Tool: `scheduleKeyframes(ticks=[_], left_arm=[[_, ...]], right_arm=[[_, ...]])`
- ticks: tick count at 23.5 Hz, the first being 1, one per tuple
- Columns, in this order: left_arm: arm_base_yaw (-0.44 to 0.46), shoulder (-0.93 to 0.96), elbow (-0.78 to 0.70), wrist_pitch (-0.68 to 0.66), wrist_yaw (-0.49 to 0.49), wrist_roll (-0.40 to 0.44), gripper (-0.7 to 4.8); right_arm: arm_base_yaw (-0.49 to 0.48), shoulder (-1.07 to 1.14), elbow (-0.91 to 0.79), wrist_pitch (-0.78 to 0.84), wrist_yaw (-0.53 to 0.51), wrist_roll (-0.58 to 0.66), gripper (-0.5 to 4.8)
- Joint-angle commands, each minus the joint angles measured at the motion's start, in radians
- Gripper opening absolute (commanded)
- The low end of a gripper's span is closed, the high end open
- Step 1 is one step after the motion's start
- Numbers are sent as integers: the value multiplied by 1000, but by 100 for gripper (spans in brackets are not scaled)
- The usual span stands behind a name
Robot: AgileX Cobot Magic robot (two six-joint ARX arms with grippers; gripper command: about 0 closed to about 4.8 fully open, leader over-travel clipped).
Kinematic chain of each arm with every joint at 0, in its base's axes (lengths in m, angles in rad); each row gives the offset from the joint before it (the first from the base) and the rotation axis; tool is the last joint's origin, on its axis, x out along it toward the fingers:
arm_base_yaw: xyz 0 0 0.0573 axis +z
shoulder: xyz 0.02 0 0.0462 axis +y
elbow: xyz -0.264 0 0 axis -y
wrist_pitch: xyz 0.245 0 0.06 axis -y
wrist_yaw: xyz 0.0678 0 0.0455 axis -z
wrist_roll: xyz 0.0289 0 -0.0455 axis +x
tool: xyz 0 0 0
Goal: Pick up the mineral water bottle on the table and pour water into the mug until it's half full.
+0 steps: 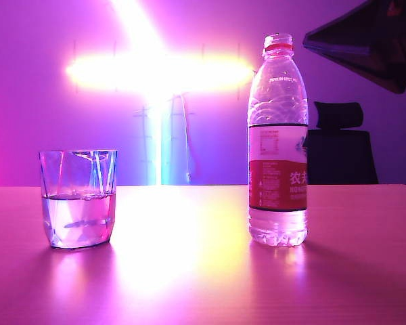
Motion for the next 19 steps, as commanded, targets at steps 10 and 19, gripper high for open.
scheduleKeyframes(ticks=[10,19], left_arm=[[-3,2,4,13,0,-3,-2],[-3,2,4,13,1,-3,-2]], right_arm=[[0,-2,-4,-71,-1,2,-9],[-63,-2,-3,-97,324,-244,-8]])
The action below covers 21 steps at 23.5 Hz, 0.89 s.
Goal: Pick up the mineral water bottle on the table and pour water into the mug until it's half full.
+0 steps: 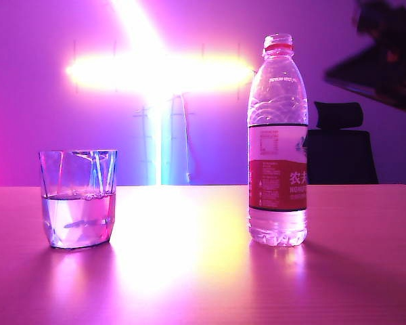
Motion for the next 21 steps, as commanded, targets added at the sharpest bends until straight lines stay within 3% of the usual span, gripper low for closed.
scheduleKeyframes(ticks=[1,2,4,9,17,21], left_arm=[[-2,2,4,13,1,-3,-2],[-2,2,4,13,1,-3,-2],[-2,2,4,13,1,-3,-2],[-2,2,4,13,1,-3,-2],[-2,2,4,13,0,-3,-2],[-2,2,4,13,1,-3,-2]], right_arm=[[-31,-4,-3,-12,177,-106,-8],[-65,-6,-3,-34,250,-112,-8],[-130,-63,-3,-92,259,-109,-8],[-265,-309,-3,-241,165,-110,13],[-382,-599,-3,-429,155,-154,-4],[-465,-720,-3,-593,48,-170,-4]])
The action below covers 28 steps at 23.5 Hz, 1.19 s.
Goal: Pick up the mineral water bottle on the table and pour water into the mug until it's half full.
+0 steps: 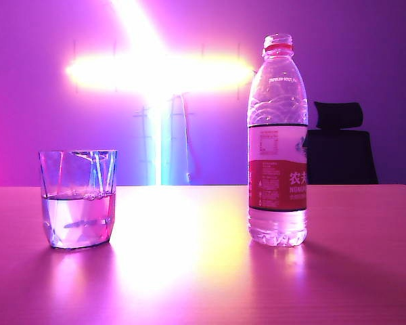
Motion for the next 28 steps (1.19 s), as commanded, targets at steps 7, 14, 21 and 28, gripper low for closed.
scheduleKeyframes(ticks=[7,14,21,28], left_arm=[[-2,2,4,13,1,-3,-2],[-3,2,4,13,1,-3,-2],[-3,2,4,13,1,-3,-2],[-3,2,4,13,1,-3,-2]], right_arm=[[-220,-298,-4,-553,-325,-59,-4],[-243,-385,-4,-667,-311,-60,-4],[-231,-385,-4,-666,-296,-29,-4],[-213,-385,-4,-666,-266,-23,-4]])
